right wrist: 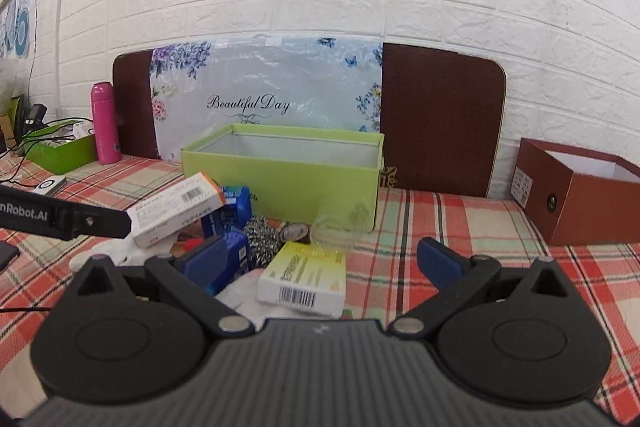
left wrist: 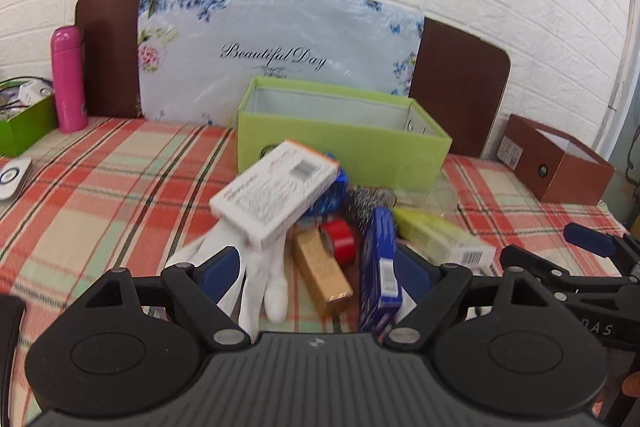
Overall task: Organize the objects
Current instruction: 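Return both tools to the pile and reach toward the white medicine boxes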
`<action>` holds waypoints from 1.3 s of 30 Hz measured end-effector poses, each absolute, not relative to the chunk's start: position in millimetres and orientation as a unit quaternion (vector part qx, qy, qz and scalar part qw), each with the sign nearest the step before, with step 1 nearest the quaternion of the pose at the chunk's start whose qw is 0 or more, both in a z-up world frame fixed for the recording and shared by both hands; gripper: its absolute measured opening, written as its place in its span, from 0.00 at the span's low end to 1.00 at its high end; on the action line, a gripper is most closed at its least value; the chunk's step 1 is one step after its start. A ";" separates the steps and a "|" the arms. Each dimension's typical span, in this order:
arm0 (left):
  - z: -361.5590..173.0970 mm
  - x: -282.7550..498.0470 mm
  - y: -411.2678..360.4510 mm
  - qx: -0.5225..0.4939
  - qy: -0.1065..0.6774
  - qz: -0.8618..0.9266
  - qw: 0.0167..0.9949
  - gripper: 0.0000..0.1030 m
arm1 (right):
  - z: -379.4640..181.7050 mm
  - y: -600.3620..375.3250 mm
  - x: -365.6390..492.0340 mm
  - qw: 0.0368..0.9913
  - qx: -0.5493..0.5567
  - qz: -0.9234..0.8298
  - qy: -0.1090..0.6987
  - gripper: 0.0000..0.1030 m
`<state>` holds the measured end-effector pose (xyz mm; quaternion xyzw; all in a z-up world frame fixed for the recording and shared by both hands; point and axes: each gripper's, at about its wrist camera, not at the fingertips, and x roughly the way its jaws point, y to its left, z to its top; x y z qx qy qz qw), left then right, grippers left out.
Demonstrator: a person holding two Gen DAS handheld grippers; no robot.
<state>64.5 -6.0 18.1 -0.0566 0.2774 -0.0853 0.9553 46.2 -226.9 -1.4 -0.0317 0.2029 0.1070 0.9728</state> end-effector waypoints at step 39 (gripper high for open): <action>-9.7 183.2 9.0 0.025 0.302 -0.147 0.941 0.75 | -36.6 -217.0 69.9 0.964 -0.004 0.083 0.251 1.00</action>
